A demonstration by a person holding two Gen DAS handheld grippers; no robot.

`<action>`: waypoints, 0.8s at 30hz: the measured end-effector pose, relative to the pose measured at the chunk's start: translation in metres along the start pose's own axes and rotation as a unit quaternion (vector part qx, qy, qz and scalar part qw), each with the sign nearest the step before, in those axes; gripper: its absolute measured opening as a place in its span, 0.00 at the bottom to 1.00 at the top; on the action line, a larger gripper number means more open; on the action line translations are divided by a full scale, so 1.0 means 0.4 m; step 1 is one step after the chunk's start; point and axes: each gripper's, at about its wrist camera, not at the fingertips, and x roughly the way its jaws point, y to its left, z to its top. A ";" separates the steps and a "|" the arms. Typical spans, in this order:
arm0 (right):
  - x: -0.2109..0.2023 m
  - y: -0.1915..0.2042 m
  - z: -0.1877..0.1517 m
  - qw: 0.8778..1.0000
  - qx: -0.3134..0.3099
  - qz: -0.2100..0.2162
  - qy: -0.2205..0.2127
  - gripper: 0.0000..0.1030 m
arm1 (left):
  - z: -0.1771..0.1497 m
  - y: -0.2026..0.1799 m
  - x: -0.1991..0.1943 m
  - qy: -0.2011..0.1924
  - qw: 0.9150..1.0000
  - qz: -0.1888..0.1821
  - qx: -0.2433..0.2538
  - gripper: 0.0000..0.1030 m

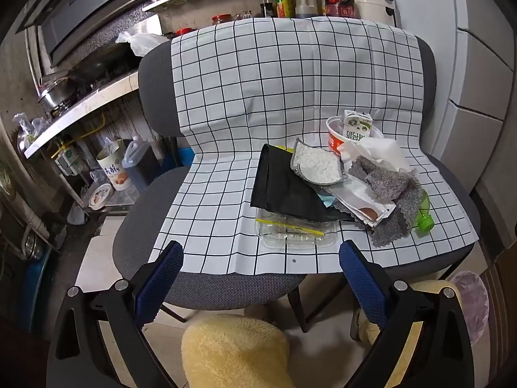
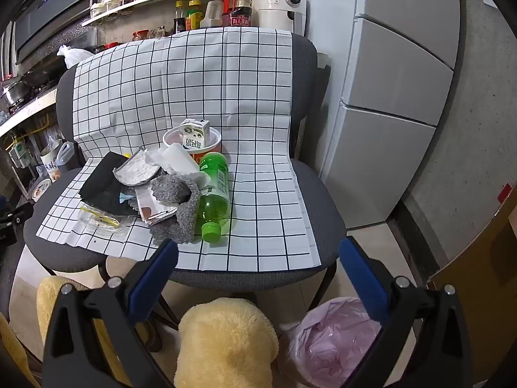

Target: Collect trash

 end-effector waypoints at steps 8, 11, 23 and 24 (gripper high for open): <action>-0.003 0.006 0.001 1.000 0.000 -0.001 -0.001 0.94 | -0.001 0.003 -0.004 0.000 1.000 0.002 -0.001 0.93; -0.004 0.007 0.001 1.000 0.002 -0.001 0.000 0.94 | -0.002 0.000 -0.001 0.000 1.000 0.001 0.000 0.93; -0.008 0.011 0.006 1.000 0.004 -0.002 0.004 0.94 | -0.005 0.002 -0.003 -0.001 1.000 -0.006 0.001 0.92; -0.009 0.013 0.007 1.000 0.004 -0.003 0.004 0.94 | -0.005 0.002 -0.003 -0.001 1.000 -0.006 0.001 0.92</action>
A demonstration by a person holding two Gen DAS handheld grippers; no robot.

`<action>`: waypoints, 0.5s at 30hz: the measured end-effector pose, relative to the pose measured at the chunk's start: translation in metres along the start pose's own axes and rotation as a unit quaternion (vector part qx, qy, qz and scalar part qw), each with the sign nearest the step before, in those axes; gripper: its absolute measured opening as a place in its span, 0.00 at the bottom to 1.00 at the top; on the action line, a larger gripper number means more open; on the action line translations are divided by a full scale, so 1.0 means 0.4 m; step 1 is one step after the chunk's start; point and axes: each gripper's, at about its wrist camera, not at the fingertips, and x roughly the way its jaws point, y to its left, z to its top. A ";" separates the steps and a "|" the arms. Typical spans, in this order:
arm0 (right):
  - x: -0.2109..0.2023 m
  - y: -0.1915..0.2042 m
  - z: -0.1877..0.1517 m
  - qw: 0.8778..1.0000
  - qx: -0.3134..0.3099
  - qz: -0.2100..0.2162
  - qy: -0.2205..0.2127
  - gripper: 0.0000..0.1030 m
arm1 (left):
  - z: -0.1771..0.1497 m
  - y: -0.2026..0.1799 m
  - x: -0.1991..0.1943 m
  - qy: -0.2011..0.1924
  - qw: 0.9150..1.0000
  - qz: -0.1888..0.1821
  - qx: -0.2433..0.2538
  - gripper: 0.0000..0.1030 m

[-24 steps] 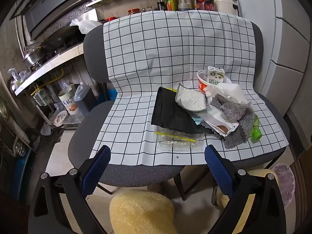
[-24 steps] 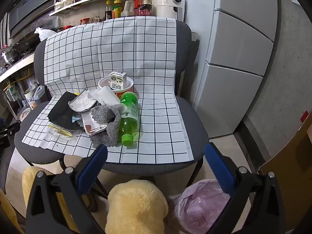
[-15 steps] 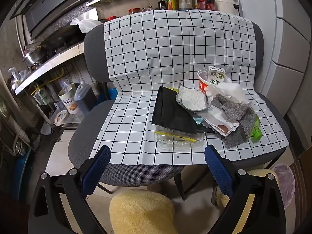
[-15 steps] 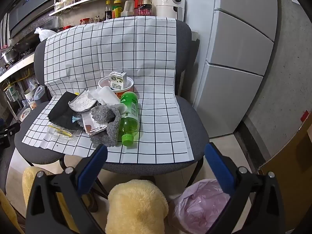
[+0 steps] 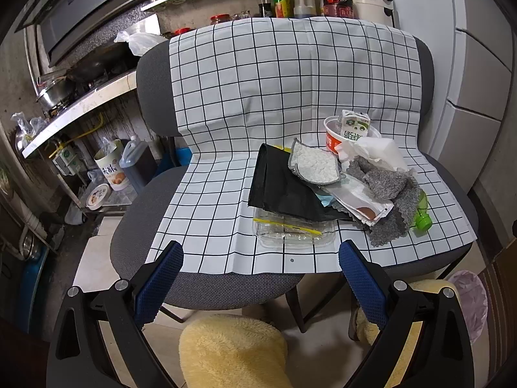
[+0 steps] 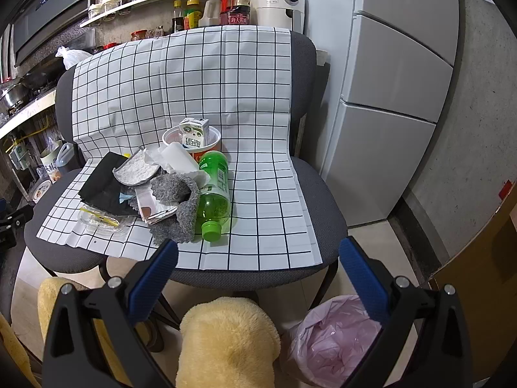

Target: Collect trash

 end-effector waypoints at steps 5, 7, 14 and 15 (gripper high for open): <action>0.001 0.001 -0.001 1.000 0.001 0.000 0.000 0.94 | 0.001 0.003 -0.002 0.000 1.000 0.001 -0.001 0.92; 0.001 0.001 -0.001 1.000 0.004 -0.003 0.003 0.94 | 0.002 0.004 -0.002 0.001 1.000 0.000 -0.002 0.92; -0.002 0.002 0.001 1.000 0.005 -0.004 0.004 0.94 | 0.007 0.007 0.000 0.002 1.000 0.002 -0.002 0.93; -0.004 0.002 0.002 1.000 0.006 -0.004 0.004 0.94 | 0.007 0.007 0.001 0.002 1.000 0.001 -0.002 0.93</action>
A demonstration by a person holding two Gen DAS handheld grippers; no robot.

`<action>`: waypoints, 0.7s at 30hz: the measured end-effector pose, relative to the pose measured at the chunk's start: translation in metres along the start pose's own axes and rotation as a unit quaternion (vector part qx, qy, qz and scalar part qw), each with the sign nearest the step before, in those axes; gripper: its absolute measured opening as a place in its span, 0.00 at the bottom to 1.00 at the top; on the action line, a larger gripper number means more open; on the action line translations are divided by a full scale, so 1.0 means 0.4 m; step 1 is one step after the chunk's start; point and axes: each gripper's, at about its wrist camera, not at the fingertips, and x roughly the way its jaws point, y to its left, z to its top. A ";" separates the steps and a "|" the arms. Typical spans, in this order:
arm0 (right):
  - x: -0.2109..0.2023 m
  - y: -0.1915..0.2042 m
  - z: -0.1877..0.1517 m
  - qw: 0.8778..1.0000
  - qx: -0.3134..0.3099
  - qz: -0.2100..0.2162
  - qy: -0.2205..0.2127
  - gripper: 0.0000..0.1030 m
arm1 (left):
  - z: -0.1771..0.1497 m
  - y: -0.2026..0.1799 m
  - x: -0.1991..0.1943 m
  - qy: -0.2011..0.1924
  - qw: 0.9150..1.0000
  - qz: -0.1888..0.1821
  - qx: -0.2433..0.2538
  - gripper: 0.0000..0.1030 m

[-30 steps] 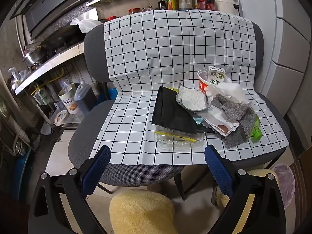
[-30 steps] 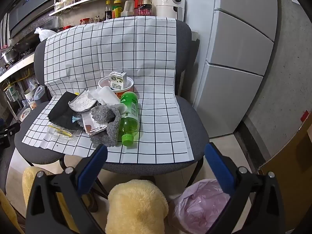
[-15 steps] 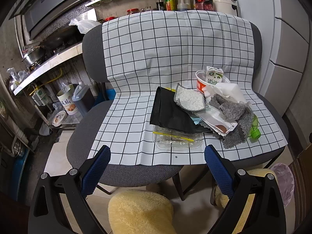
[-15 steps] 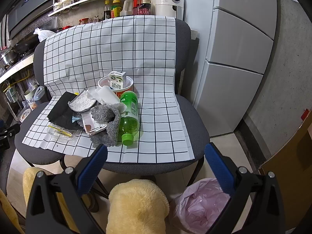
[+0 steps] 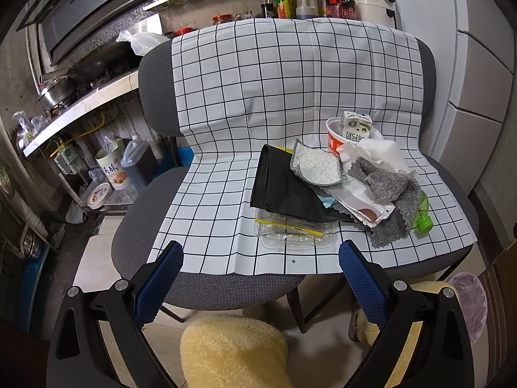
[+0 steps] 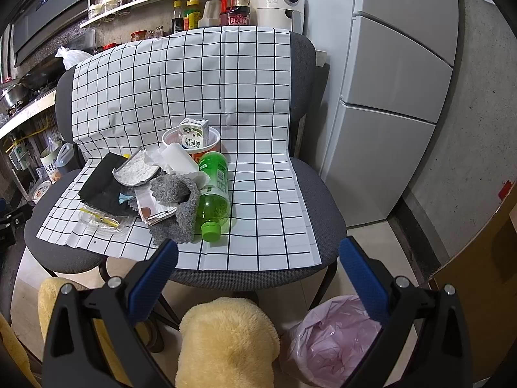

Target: Collect trash

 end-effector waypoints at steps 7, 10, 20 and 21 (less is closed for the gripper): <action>-0.003 0.001 0.002 1.000 0.000 0.001 0.000 0.94 | 0.000 -0.001 0.000 0.000 1.000 0.001 0.000 0.93; -0.003 0.005 0.004 1.000 -0.001 0.000 0.001 0.94 | 0.003 -0.002 -0.001 -0.001 1.000 0.001 -0.001 0.93; -0.004 0.008 0.005 1.000 0.000 -0.001 0.002 0.94 | 0.005 0.000 -0.001 -0.001 1.000 0.001 -0.001 0.93; -0.004 0.008 0.005 1.000 0.001 -0.001 0.002 0.94 | 0.007 0.000 -0.001 -0.001 1.000 0.001 -0.001 0.93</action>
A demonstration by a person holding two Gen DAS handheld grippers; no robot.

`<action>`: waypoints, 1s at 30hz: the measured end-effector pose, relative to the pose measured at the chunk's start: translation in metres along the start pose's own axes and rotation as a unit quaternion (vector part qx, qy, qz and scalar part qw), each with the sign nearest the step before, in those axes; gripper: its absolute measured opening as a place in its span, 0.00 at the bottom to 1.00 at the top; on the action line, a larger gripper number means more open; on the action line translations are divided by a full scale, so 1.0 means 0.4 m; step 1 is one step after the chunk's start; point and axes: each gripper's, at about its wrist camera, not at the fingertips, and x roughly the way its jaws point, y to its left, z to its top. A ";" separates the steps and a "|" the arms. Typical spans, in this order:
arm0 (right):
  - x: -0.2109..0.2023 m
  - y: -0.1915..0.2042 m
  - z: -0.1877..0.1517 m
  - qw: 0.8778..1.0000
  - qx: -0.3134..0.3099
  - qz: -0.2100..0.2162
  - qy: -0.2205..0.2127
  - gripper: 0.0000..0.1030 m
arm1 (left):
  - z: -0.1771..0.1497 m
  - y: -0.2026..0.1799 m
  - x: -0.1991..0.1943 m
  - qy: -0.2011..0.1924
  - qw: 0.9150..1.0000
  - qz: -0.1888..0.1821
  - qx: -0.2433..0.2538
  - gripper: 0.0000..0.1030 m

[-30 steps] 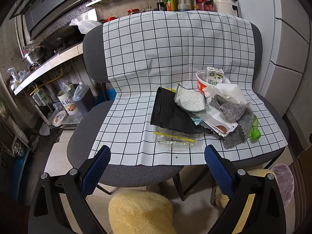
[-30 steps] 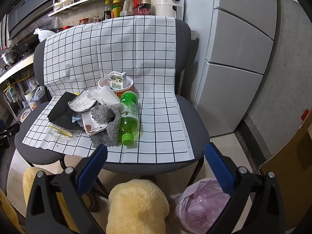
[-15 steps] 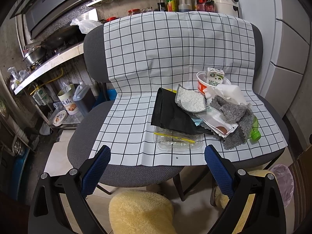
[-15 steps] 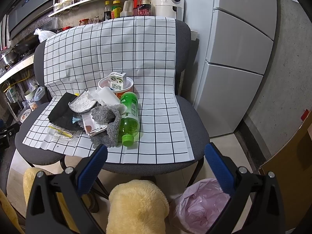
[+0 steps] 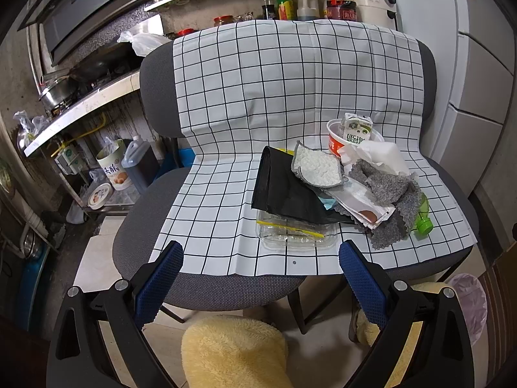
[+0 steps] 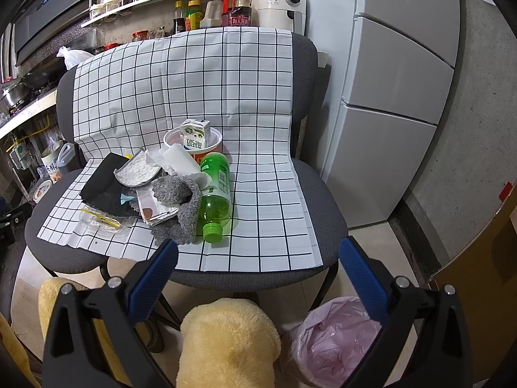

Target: Collect trash

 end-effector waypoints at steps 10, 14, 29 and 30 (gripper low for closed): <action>0.001 0.003 0.000 1.000 0.001 -0.002 0.003 0.94 | -0.003 0.000 0.000 -0.001 1.000 0.000 -0.001 0.93; 0.001 0.004 0.001 1.000 0.002 -0.002 0.003 0.94 | -0.003 0.000 0.000 0.000 1.000 0.000 0.000 0.93; 0.001 0.009 0.000 1.000 0.003 -0.004 0.006 0.94 | -0.004 0.000 0.000 0.000 1.000 0.000 -0.001 0.93; 0.001 0.009 0.000 1.000 0.003 -0.004 0.006 0.94 | -0.002 0.000 0.000 0.000 1.000 0.000 -0.001 0.93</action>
